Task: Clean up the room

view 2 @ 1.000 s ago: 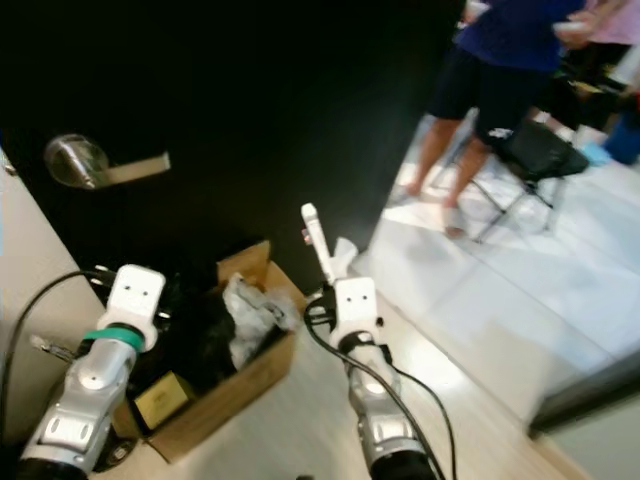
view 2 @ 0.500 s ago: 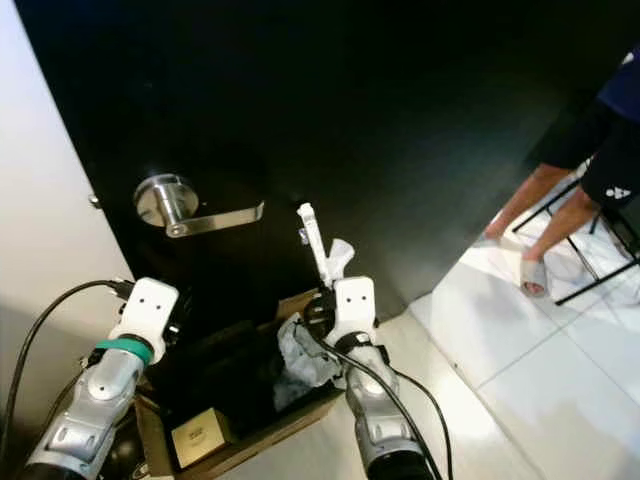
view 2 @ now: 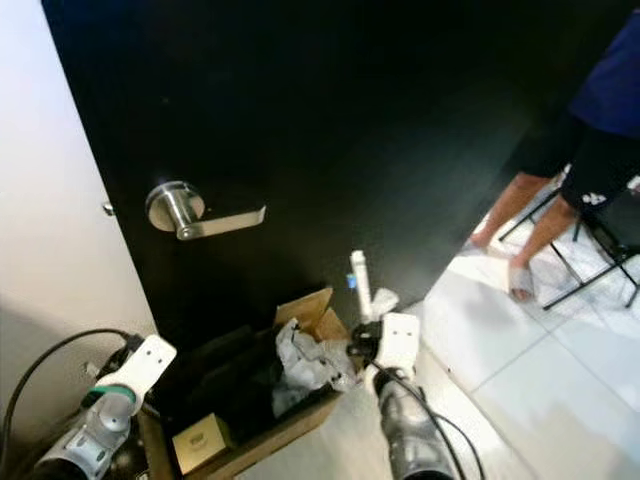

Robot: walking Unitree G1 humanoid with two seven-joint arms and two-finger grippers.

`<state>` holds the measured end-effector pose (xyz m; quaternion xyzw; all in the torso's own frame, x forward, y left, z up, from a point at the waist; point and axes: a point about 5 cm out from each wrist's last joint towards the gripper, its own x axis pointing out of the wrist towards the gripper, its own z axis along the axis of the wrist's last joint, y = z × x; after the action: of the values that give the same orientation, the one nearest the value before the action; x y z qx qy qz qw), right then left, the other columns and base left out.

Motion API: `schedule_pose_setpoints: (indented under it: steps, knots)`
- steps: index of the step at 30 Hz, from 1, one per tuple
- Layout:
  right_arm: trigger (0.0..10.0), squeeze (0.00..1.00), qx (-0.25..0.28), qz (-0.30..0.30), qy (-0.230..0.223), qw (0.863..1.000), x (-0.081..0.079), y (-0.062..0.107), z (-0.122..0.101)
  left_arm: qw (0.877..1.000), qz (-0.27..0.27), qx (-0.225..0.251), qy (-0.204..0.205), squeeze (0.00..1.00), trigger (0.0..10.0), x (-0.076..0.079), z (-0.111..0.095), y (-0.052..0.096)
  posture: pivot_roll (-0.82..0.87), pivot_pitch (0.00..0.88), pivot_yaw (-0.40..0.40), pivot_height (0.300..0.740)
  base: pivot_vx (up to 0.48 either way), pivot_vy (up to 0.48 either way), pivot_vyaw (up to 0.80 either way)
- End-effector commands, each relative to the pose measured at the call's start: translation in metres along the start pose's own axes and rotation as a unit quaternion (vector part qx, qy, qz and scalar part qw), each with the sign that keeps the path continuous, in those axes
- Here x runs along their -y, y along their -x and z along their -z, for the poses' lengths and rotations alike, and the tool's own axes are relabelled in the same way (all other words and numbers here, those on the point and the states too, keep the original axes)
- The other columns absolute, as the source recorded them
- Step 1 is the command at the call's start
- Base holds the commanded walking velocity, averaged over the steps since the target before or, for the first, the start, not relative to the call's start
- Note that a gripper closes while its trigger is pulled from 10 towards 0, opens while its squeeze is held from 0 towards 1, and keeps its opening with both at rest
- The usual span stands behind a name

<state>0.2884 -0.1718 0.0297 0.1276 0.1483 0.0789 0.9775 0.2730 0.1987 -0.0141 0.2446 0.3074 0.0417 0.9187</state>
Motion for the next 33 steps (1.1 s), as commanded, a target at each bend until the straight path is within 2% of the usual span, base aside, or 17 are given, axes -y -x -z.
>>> schedule_pose_setpoints:
  steps: [1,2,4,5,7,10,14,16,18,19,21,24,25,26,28,29,33]
  knots:
    - [10.0,0.0,-0.017,-0.03,-0.019,0.999,-0.004,0.002,0.006,0.999,0.014,-0.001,0.04,0.0,10.0,0.002,-0.002,-0.001,0.03,0.032,-0.049,0.74,0.0,0.0,0.0]
    - [10.0,0.0,-0.035,-0.063,-0.021,0.997,-0.005,0.006,0.011,0.996,0.042,0.009,0.076,0.0,10.0,0.007,-0.007,-0.001,0.01,0.034,-0.051,0.74,0.0,0.0,0.0]
    - [10.0,0.0,-0.086,-0.129,0.026,0.988,0.0,0.028,0.03,0.987,0.119,0.052,0.097,0.0,10.0,0.021,-0.019,0.002,0.01,0.038,-0.054,0.74,0.0,0.0,0.0]
    - [10.0,0.0,-0.086,-0.129,0.026,0.988,0.0,0.028,0.03,0.987,0.119,0.052,0.097,0.0,10.0,0.021,-0.019,0.002,0.01,0.038,-0.054,0.74,0.0,0.0,0.0]
    - [10.0,0.0,-0.138,-0.139,0.035,0.98,0.015,0.051,0.053,0.982,0.147,0.073,0.098,0.0,10.0,0.028,-0.023,0.004,0.01,0.043,-0.054,0.74,0.0,0.0,0.0]
    - [10.0,0.0,-0.22,-0.066,0.089,0.969,0.05,0.078,0.088,0.982,0.124,0.074,0.125,0.0,10.0,0.025,-0.021,0.004,0.0,0.051,-0.038,0.74,0.0,0.0,0.0]
    - [10.0,0.0,-0.24,-0.016,0.103,0.965,0.062,0.079,0.092,0.981,0.113,0.073,0.14,0.0,10.0,0.024,-0.018,0.005,-0.01,0.057,-0.021,0.74,0.0,0.0,0.0]
    - [10.0,0.0,-0.226,-0.001,0.096,0.969,0.062,0.068,0.084,0.981,0.107,0.075,0.146,0.0,10.0,0.021,-0.018,0.005,-0.02,0.068,0.003,0.74,0.0,0.0,0.0]
    - [10.0,0.0,-0.188,0.006,0.075,0.979,0.054,0.044,0.065,0.98,0.097,0.081,0.151,0.0,10.0,0.017,-0.018,0.005,-0.02,0.069,0.007,0.74,0.0,0.0,0.0]
    - [10.0,0.0,-0.188,0.006,0.075,0.979,0.054,0.044,0.065,0.98,0.097,0.081,0.151,0.0,10.0,0.017,-0.018,0.005,-0.02,0.069,0.007,0.74,0.0,0.0,0.0]
    - [10.0,0.0,-0.14,0.021,0.05,0.989,0.045,0.019,0.039,0.981,0.082,0.091,0.153,0.0,10.0,0.01,-0.021,0.003,-0.01,0.073,0.01,0.74,0.0,0.0,0.0]
    - [10.0,0.0,-0.116,0.026,0.026,0.993,0.038,0.006,0.026,0.979,0.075,0.097,0.161,0.0,10.0,0.005,-0.025,0.002,0.0,0.075,0.011,0.74,0.0,0.0,0.0]
    - [10.0,0.0,-0.091,-0.013,-0.01,0.996,0.01,-0.019,0.008,0.975,0.059,0.109,0.183,0.0,10.0,-0.005,-0.031,0.001,0.02,0.08,0.009,0.74,0.0,0.0,0.0]
    - [10.0,0.0,-0.091,-0.013,-0.01,0.996,0.01,-0.019,0.008,0.975,0.059,0.109,0.183,0.0,10.0,-0.005,-0.031,0.001,0.02,0.08,0.009,0.74,0.0,0.0,0.0]
    - [10.0,0.0,-0.091,-0.081,-0.009,0.992,-0.023,-0.033,0.002,0.973,0.049,0.117,0.195,0.0,10.0,-0.012,-0.032,0.001,0.04,0.09,-0.001,0.74,0.0,0.0,0.0]
    - [10.0,0.0,-0.091,-0.081,-0.009,0.992,-0.023,-0.033,0.002,0.973,0.049,0.117,0.195,0.0,10.0,-0.012,-0.032,0.001,0.04,0.09,-0.001,0.74,0.0,0.0,0.0]
    - [10.0,0.0,-0.108,-0.169,0.012,0.98,-0.061,-0.04,0.007,0.971,0.034,0.121,0.201,0.0,10.0,-0.02,-0.026,0.005,0.08,0.104,-0.019,0.74,0.0,0.0,0.0]
